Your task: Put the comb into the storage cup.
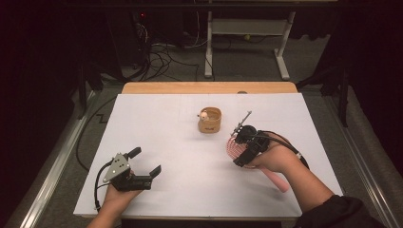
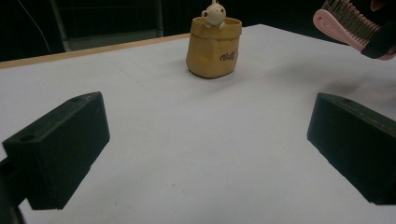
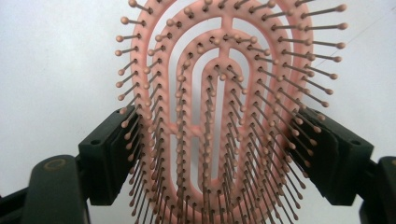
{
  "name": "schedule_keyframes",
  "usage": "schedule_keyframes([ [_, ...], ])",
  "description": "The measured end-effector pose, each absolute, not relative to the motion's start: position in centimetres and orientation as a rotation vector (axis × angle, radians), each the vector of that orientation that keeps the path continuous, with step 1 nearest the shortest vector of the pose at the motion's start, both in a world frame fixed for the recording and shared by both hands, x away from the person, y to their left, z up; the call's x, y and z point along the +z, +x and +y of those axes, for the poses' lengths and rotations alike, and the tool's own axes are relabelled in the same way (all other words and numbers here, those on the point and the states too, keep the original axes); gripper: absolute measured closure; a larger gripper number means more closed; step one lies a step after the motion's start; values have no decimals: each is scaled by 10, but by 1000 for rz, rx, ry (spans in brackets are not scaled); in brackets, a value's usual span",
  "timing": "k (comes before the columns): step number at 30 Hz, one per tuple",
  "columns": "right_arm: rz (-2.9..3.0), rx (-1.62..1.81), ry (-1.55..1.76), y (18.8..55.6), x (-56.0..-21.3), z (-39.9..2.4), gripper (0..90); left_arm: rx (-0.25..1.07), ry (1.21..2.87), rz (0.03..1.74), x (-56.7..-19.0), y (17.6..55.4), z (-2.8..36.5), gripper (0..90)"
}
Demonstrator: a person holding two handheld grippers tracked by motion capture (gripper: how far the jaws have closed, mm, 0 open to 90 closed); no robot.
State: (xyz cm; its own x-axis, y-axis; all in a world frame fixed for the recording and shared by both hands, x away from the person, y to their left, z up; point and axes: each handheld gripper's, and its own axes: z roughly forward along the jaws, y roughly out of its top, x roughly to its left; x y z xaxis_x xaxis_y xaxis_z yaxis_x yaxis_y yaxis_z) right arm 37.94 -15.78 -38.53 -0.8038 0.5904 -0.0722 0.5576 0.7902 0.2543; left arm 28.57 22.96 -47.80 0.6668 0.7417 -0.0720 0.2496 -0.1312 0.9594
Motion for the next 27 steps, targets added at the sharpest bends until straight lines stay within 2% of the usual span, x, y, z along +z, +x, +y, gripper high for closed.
schedule_keyframes([
  [27, 2620, 727, 983, 371, -367, -178, 204, 510, 1704, 810, -479, 286, 229, 0],
])
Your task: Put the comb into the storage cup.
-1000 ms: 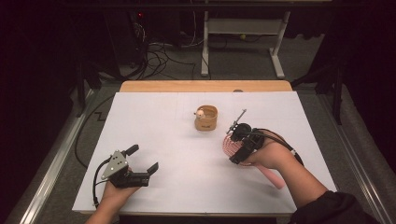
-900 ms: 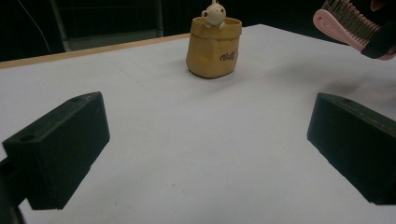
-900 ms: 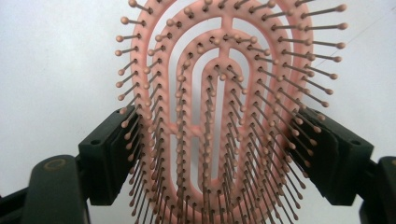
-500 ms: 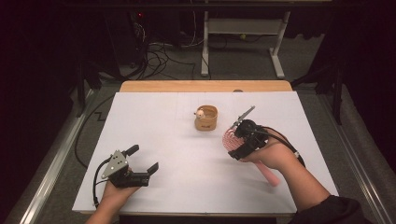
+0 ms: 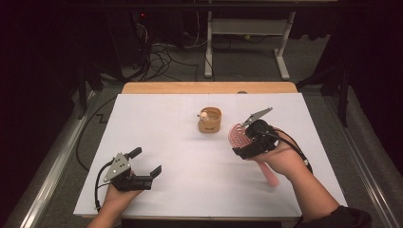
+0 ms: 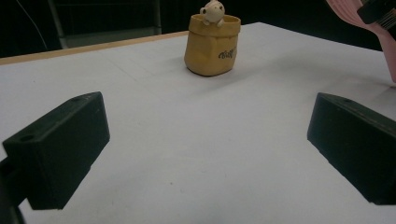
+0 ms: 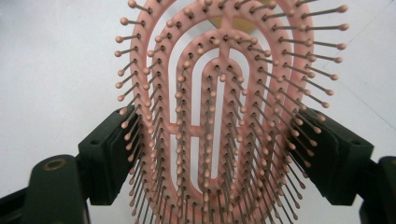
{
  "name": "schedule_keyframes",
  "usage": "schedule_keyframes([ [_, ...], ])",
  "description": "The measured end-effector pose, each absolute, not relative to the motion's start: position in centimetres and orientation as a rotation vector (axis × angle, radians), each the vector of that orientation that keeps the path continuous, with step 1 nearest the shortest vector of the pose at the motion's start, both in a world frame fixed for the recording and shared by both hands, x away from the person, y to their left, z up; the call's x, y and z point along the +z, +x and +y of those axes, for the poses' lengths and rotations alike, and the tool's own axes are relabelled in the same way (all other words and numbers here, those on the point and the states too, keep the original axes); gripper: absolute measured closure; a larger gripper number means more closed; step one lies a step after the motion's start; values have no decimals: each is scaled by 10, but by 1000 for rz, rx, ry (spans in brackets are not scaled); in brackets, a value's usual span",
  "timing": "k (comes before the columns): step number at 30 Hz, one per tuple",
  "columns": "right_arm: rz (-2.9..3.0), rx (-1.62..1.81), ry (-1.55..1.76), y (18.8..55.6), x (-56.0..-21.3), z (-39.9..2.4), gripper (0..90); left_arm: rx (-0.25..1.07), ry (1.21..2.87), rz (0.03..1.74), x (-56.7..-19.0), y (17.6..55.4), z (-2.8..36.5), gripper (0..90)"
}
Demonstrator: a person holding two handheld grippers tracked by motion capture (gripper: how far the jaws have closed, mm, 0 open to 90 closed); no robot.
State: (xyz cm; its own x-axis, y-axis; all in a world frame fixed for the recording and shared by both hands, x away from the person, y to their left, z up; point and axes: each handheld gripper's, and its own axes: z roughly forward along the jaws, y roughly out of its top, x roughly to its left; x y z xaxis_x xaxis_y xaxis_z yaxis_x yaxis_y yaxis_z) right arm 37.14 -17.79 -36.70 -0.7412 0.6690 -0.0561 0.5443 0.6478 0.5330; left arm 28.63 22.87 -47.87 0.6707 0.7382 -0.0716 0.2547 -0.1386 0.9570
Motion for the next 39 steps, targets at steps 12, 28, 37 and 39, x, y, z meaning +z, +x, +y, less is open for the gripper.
schedule_keyframes([
  [12, 2524, 860, 978, 363, -366, -184, 204, 505, 1709, 801, -479, 286, 228, 0],
  [28, 2397, 996, 999, 356, -364, -194, 204, 505, 1711, 800, -479, 286, 228, 0],
  [37, 2324, 1078, 1002, 353, -365, -198, 203, 504, 1712, 799, -479, 286, 228, 0],
  [39, 2308, 1095, 1000, 352, -365, -199, 203, 504, 1712, 799, -479, 286, 228, 0],
])
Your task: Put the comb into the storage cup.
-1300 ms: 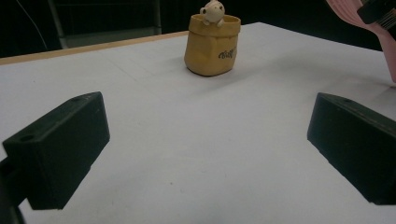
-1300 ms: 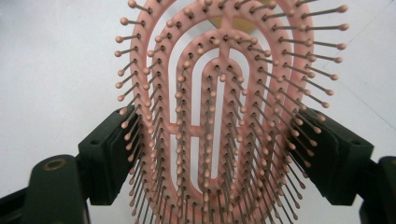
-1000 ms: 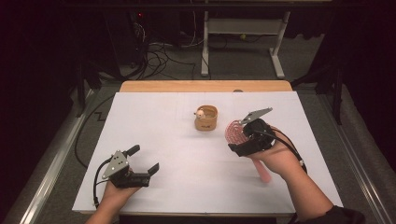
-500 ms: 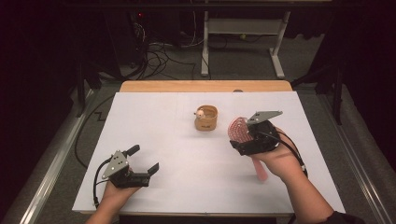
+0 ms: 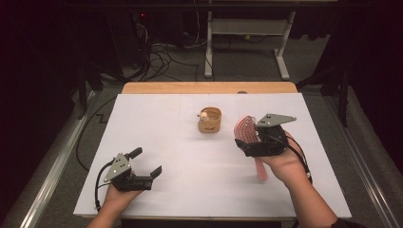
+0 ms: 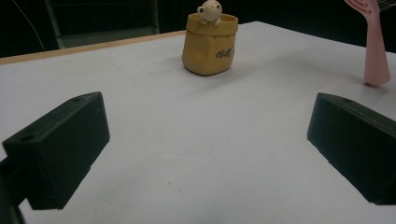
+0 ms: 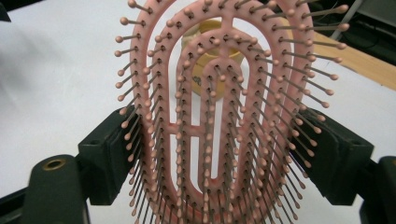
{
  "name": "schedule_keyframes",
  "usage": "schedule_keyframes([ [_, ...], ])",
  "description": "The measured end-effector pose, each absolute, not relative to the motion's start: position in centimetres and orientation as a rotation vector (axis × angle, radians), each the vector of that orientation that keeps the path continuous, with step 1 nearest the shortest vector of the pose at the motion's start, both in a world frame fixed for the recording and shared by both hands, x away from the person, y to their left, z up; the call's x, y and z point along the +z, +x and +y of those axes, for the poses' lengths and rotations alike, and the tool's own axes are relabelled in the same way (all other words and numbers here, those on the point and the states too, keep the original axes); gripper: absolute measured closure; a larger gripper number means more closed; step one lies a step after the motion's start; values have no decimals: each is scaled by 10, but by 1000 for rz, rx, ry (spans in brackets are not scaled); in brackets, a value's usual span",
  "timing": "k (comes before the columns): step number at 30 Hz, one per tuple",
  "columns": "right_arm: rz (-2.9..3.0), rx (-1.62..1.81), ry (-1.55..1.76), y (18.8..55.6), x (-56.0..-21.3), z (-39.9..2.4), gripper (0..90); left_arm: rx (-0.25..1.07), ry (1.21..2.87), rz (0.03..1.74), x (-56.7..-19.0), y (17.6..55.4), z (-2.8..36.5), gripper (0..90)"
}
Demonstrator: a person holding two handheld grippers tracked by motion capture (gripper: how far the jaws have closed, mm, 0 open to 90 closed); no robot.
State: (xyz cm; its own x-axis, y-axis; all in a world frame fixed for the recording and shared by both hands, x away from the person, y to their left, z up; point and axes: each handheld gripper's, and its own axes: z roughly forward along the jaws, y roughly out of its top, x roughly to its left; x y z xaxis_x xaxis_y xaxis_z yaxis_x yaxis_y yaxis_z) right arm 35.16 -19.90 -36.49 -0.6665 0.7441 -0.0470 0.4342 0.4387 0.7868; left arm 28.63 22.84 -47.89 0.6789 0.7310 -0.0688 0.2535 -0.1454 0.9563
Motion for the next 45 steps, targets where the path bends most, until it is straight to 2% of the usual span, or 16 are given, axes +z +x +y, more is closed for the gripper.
schedule_keyframes([
  [45, 1985, 1355, 1045, 343, -379, -203, 202, 502, 1713, 790, -479, 286, 229, 0],
])
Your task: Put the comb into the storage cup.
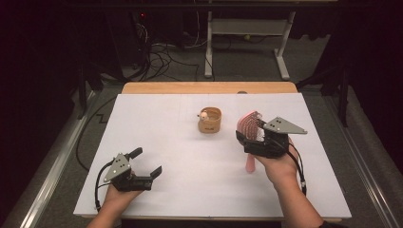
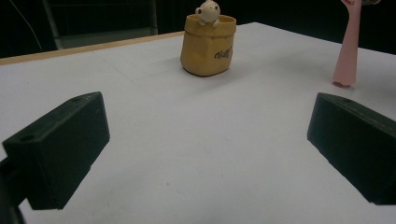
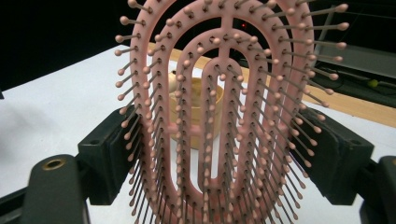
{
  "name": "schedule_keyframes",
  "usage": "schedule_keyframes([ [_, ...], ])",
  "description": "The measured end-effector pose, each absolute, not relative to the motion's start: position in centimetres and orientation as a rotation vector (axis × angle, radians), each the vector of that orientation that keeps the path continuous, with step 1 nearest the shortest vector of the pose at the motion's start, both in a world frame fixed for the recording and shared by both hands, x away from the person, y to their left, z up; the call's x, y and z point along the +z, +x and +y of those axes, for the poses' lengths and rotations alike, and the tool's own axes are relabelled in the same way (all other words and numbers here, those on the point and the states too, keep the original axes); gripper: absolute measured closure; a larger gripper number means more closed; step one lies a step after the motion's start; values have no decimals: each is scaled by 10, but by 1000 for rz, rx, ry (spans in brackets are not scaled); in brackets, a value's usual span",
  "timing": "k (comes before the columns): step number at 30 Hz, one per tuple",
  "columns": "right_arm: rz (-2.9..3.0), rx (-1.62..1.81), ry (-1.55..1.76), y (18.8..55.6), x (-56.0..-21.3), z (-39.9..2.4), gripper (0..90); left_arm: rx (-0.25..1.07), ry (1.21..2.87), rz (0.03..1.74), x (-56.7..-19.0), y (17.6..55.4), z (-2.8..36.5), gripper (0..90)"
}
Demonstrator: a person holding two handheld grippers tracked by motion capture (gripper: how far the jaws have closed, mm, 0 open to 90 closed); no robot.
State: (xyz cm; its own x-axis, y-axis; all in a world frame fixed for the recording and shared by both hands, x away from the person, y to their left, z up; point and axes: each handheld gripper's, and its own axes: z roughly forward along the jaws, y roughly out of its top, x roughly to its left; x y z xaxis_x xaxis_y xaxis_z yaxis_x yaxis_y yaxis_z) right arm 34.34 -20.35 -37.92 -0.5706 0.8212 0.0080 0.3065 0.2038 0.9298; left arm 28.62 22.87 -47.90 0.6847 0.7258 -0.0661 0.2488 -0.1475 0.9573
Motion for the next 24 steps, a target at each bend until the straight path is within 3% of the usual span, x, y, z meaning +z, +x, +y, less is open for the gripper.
schedule_keyframes([
  [24, 1918, 1423, 1034, 357, -375, -192, 202, 498, 1711, 791, -479, 286, 230, 0],
])
